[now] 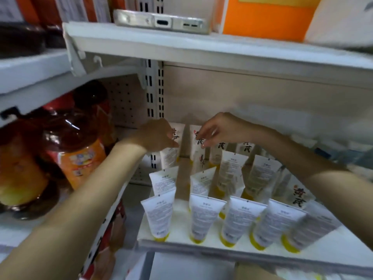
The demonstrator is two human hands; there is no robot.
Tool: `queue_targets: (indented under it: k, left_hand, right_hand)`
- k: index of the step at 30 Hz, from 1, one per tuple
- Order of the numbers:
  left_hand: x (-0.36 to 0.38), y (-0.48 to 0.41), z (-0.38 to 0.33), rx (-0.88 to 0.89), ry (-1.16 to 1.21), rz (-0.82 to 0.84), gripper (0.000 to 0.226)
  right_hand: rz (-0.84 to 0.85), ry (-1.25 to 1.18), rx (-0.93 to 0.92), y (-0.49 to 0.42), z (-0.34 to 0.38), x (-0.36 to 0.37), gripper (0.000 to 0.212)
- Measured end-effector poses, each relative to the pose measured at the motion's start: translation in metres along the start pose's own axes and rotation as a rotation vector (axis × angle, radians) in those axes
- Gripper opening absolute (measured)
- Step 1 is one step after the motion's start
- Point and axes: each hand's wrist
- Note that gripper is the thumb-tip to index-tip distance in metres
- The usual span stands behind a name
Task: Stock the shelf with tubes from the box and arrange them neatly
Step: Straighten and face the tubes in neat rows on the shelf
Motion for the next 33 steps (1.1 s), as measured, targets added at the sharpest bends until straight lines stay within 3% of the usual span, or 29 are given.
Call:
queue_targets:
  k: [5,9,12,15,26,29,33]
  left_hand:
    - [0.012,-0.001,0.006,-0.036,-0.002,0.042,0.026]
    - [0.019,-0.005,0.008,-0.108,0.242,0.113,0.021]
    - [0.024,-0.009,0.009,-0.168,0.36,0.127,0.043]
    - [0.026,-0.013,0.008,-0.143,0.439,0.118,0.046]
    - [0.021,-0.006,0.004,-0.099,0.502,0.129,0.027]
    - [0.021,-0.006,0.004,-0.148,0.547,0.144,0.022]
    - [0.023,-0.006,0.005,-0.244,0.651,0.122,0.02]
  right_hand:
    - [0.068,-0.039,0.006,-0.006,-0.006,0.009,0.02]
    - [0.082,-0.053,0.019,-0.004,-0.008,0.013,0.016]
    - [0.041,-0.059,0.036,-0.003,-0.008,0.015,0.015]
    - [-0.006,-0.006,0.029,-0.001,-0.008,0.018,0.016]
    - [-0.041,0.161,0.06,-0.004,-0.009,0.023,0.016]
    - [-0.017,0.152,0.051,-0.006,-0.009,0.021,0.019]
    - [-0.13,0.055,0.0,-0.013,-0.004,0.018,0.018]
Point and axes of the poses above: each hand's wrist, its own y-axis away from the middle knuckle, its own x-axis out of the palm, z = x × y, and after that the axes turned 13 degrees about -x, right-handed
